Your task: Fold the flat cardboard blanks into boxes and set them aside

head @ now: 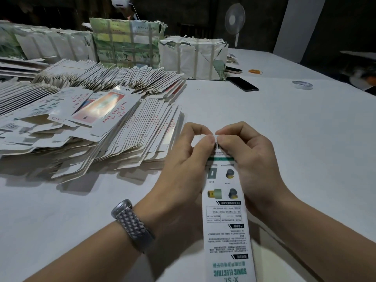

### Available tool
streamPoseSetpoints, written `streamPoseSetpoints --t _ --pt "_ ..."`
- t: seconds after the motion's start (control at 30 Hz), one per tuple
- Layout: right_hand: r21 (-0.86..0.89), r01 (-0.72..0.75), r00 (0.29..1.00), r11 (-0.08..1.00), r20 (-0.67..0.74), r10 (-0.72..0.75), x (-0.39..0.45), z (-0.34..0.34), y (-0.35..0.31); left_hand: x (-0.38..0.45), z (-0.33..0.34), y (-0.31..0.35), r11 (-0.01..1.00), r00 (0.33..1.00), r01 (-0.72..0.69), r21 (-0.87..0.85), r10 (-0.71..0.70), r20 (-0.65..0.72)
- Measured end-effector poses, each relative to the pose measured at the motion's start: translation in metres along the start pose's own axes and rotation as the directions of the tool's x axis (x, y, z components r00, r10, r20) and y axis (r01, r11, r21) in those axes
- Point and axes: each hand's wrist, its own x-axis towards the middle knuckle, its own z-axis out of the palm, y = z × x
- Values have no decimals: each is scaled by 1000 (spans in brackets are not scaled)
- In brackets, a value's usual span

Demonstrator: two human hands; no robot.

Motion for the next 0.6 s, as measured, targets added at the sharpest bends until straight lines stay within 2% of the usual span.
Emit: streamPoseSetpoints --t 0.17,0.6 --pt "10 -8 1000 1000 -30 8 4 -1 -6 -1 0 -3 999 999 -13 49 11 42" --pt "58 -87 996 995 -15 88 6 -2 -11 -1 -1 -2 1000 995 17 6 -17 101"
